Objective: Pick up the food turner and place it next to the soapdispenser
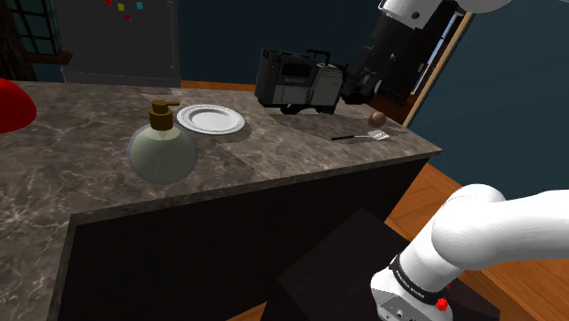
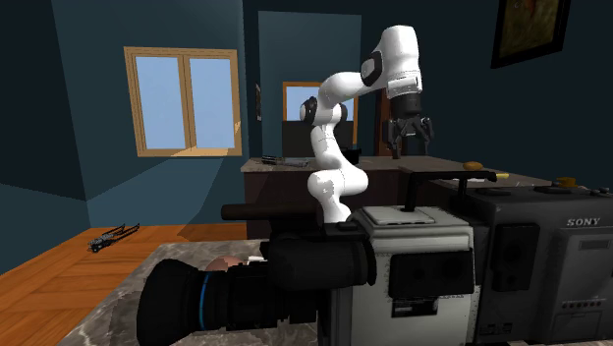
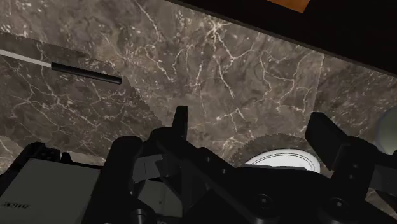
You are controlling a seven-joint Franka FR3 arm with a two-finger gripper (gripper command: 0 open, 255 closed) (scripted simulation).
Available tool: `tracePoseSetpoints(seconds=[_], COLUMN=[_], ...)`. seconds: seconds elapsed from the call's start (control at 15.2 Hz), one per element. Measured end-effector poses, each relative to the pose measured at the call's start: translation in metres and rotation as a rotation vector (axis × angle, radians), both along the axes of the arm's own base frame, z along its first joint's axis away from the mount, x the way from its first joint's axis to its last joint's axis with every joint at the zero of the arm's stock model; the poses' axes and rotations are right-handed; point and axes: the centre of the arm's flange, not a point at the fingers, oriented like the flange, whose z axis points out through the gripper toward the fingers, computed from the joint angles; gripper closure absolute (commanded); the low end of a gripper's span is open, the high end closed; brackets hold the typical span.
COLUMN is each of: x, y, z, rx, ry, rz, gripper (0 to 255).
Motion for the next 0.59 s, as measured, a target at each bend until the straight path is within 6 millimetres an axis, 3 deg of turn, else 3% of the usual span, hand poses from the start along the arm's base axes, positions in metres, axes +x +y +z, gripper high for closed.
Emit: tracePoseSetpoints(seconds=[0.2, 0.59], x=[-0.005, -0.019], y=[-0.014, -0.078], z=[-0.007, -0.045], rx=[-0.005, -0.03], ry=[0.003, 0.014], rz=[0.051, 0.316], gripper=[0, 0])
